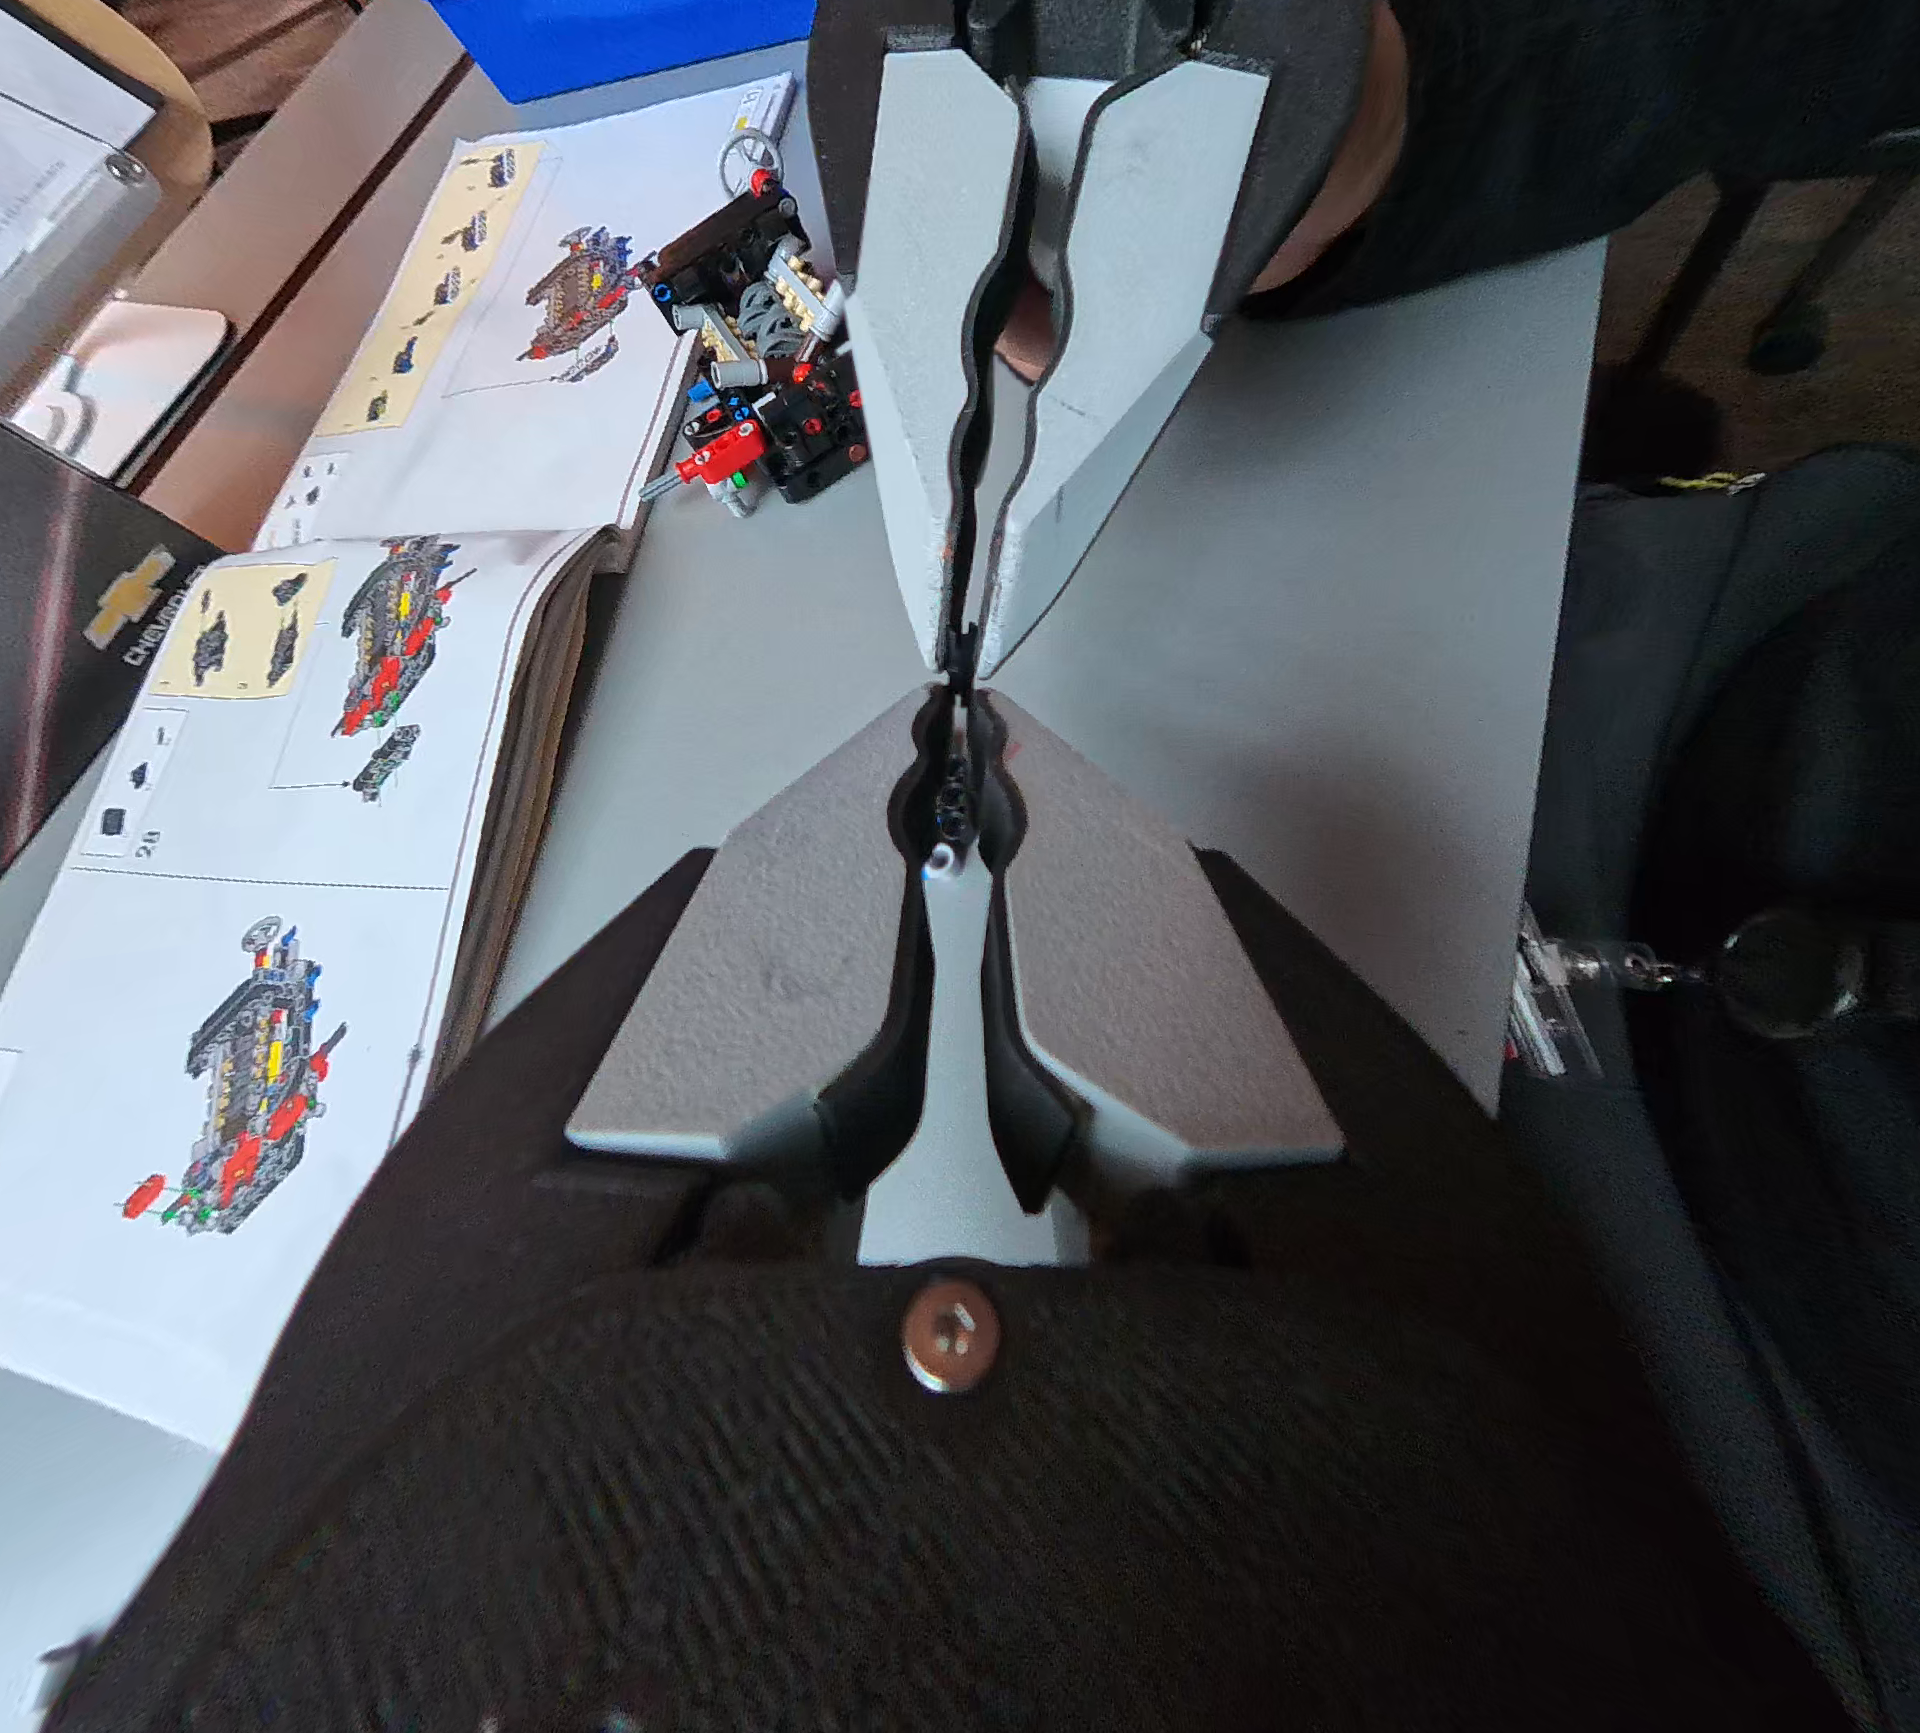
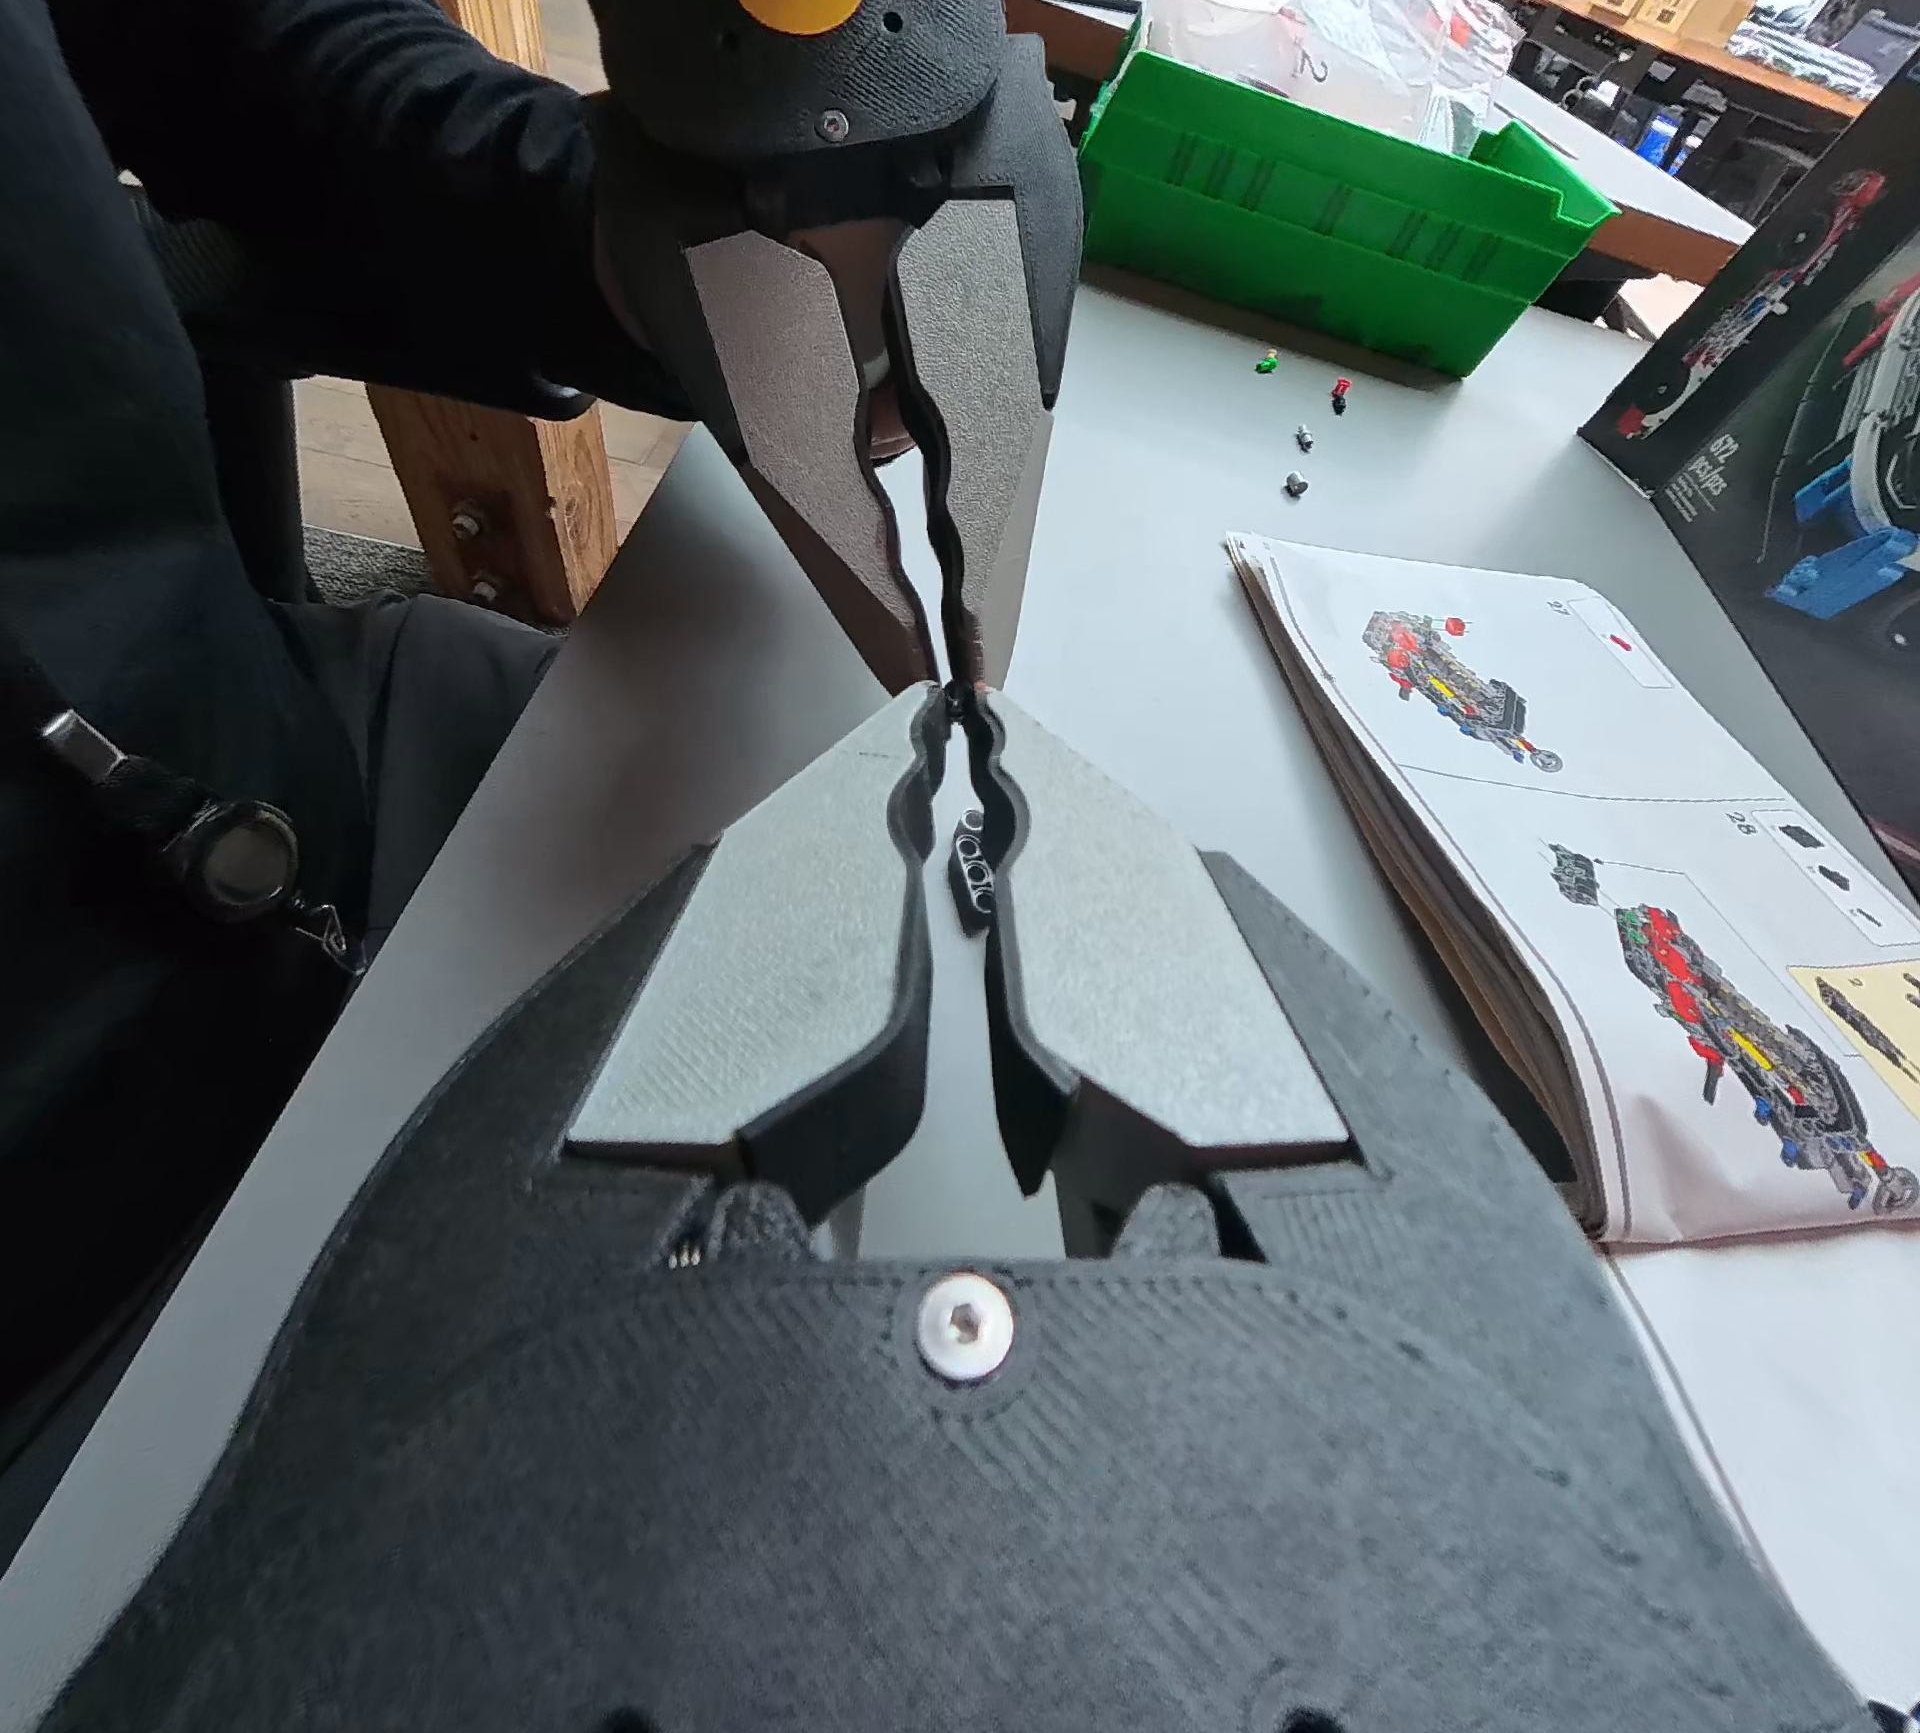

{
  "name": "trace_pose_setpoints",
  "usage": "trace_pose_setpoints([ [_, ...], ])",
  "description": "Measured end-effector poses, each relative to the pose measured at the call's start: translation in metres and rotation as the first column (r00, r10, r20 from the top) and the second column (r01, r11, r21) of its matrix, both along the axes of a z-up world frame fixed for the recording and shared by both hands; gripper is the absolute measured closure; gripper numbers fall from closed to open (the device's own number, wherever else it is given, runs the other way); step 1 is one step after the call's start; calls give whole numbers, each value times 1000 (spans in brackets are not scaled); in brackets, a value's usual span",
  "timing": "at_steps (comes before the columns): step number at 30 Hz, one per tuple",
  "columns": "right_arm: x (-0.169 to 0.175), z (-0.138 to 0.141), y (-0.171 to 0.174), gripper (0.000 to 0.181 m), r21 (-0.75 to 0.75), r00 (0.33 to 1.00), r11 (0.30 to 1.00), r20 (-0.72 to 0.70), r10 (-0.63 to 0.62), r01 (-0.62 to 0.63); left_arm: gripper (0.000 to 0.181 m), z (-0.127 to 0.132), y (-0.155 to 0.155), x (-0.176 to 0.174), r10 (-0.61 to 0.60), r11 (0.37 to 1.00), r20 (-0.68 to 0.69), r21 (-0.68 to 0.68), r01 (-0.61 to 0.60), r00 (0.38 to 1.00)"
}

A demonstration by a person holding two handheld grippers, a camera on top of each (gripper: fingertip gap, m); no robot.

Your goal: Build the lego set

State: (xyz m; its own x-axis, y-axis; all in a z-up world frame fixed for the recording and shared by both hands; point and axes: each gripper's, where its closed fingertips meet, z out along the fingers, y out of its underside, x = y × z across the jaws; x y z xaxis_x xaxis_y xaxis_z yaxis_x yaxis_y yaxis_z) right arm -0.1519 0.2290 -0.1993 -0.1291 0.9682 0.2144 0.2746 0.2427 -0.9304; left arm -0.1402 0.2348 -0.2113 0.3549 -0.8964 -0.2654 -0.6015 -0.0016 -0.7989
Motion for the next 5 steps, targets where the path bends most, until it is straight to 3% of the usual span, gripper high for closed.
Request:
trace_pose_setpoints([
  [1,0,0,0,181,6,1000,1000,-1,-1,1,181,0,0,0,4,1000,-4,7,-4,1000],
  [5,0,-1,1,180,23,1000,1000,5,-7,7,181,-1,1,0,10,1000,-17,10,-10,1000],
])
